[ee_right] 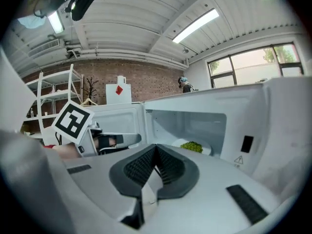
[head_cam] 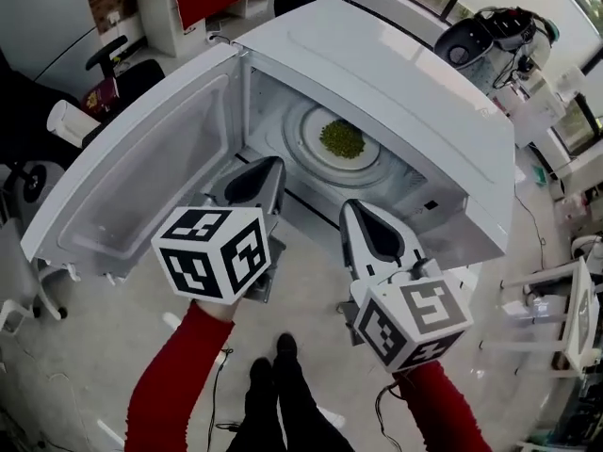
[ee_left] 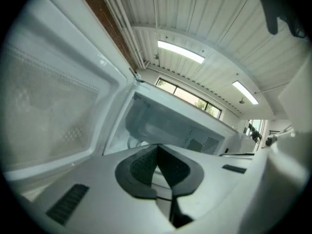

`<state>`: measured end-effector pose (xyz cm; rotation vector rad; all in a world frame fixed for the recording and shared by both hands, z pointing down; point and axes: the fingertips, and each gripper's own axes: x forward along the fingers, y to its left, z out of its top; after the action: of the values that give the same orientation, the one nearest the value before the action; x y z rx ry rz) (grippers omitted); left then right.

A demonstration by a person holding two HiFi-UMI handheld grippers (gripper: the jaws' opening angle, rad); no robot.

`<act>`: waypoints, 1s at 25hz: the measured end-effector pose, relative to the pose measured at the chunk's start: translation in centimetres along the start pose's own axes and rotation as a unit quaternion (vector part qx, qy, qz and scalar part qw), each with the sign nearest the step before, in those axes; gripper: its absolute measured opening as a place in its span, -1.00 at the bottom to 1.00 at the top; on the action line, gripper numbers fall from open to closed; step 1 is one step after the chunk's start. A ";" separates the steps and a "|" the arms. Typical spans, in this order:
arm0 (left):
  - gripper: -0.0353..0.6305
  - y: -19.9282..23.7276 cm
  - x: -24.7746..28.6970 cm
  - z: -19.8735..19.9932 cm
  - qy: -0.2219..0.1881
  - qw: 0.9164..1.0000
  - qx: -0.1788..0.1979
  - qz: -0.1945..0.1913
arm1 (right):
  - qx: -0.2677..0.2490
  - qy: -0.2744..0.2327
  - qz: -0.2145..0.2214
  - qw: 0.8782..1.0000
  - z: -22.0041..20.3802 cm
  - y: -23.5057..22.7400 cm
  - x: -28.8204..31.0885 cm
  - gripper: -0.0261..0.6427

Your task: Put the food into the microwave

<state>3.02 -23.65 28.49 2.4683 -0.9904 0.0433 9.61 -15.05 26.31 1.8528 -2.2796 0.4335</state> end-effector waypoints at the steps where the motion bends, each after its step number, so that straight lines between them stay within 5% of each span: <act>1: -0.87 -0.4 -1.2 0.0 -0.004 1.000 -0.005 -0.003 | 0.008 -0.002 0.005 1.000 0.2 0.5 -0.8 -0.88; 6: -0.87 -2.4 -6.0 0.1 -0.017 0.999 -0.029 -0.014 | 0.030 -0.008 0.012 0.999 0.3 2.4 -4.4 -0.88; 25: -0.87 -10.0 -16.1 -2.4 -0.010 0.998 0.023 -0.052 | 0.097 -0.029 0.036 0.994 -1.6 6.0 -14.1 -0.88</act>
<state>-1.93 -6.00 23.23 2.5627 -0.8770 0.0067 6.63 -0.32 22.70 1.8965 -2.4256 0.6409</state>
